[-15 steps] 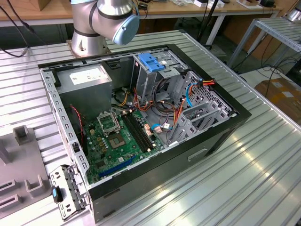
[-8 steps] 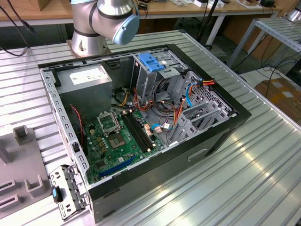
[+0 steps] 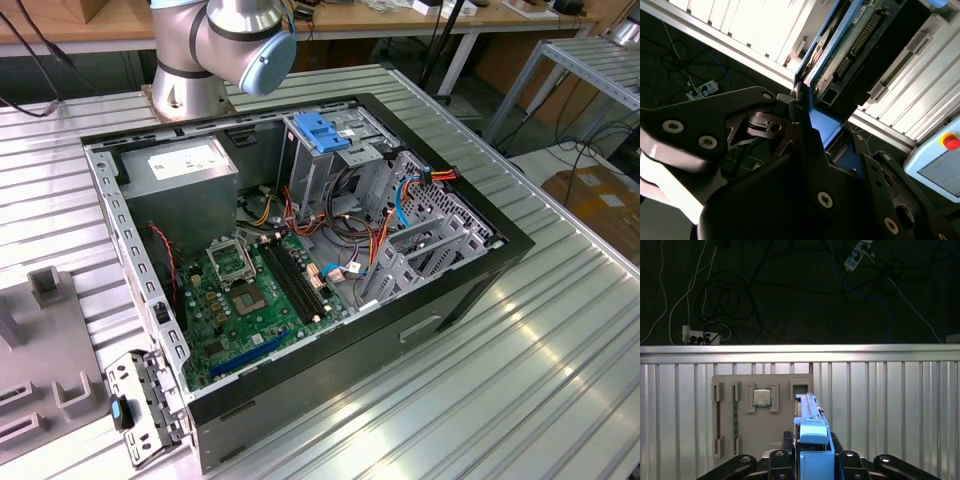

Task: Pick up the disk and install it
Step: 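Pick up the disk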

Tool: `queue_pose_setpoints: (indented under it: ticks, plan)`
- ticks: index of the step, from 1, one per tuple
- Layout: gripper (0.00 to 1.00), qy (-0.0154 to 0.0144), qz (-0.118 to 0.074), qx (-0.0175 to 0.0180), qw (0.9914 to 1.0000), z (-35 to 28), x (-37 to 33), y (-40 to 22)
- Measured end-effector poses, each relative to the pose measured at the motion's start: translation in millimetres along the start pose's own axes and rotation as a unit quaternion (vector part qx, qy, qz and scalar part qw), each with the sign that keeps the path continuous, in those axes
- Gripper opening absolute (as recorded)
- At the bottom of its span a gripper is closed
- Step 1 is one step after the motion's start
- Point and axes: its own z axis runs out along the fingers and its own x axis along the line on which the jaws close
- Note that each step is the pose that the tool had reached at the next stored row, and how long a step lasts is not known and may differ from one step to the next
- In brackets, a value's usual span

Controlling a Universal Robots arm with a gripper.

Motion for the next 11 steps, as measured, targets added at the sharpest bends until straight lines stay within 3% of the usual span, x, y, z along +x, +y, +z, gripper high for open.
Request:
queue_pose_setpoints:
  ticks: [11]
  plan:
    - [0.37, 0.0000, 0.000, 0.0000, 1.00000, -10.9, -0.1, 0.1]
